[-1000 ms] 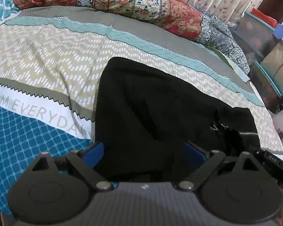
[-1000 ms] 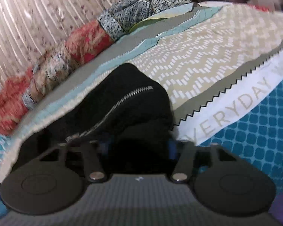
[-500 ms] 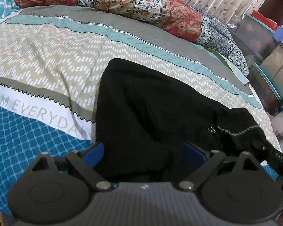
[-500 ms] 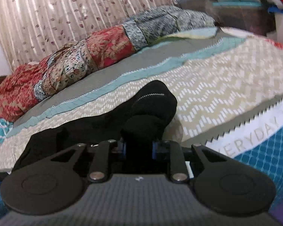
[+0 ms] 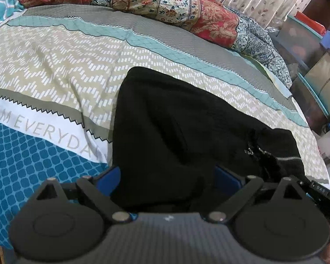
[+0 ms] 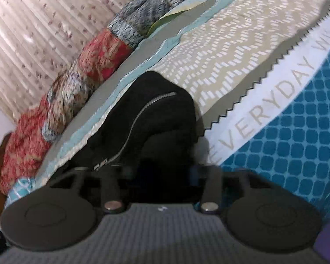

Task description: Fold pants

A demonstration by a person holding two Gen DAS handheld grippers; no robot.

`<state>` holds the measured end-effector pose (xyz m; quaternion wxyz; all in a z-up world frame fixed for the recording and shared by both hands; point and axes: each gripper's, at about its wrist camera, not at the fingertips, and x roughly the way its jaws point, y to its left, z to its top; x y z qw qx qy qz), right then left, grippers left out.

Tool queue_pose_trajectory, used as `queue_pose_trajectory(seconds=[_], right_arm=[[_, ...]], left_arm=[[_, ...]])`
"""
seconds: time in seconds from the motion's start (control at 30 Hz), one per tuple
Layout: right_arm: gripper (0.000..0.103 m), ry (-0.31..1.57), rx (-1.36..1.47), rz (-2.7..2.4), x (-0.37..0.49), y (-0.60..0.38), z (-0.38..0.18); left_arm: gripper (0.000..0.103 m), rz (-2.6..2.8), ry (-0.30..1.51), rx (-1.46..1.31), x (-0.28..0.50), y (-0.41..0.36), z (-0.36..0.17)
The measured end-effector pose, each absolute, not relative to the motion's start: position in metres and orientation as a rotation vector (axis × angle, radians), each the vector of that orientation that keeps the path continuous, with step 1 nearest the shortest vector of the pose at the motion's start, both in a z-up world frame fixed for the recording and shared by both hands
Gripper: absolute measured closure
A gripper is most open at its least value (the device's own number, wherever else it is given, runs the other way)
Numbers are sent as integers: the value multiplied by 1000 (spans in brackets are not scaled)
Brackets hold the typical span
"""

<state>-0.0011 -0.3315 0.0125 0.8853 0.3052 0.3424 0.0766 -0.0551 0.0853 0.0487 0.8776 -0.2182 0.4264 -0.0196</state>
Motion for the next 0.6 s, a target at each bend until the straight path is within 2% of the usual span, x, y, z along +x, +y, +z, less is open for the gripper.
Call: queue_pose_trajectory(seconds=[0.1,0.23,0.33,0.43,0.53,0.6], right_arm=[[82,685,625,179,-4,-324,29],[83,614,591,266,-8,-306,58],[83,578,464,324,-9,-275,79],[83,575,292,348,-14,-239,85],[83,591,207,376,-20,-218,81],[83,588,152,387,-21,-207,81]], left_arm=[[8,-53,855,-481,-54,94,59],[8,-91,799,-522,-47,104,78],[8,-140,788,-550,-24,101,93],[8,-262,779,-521,8,78,115],[1,-354,778,-431,38,39,137],[0,-400,804,-393,55,13,143]])
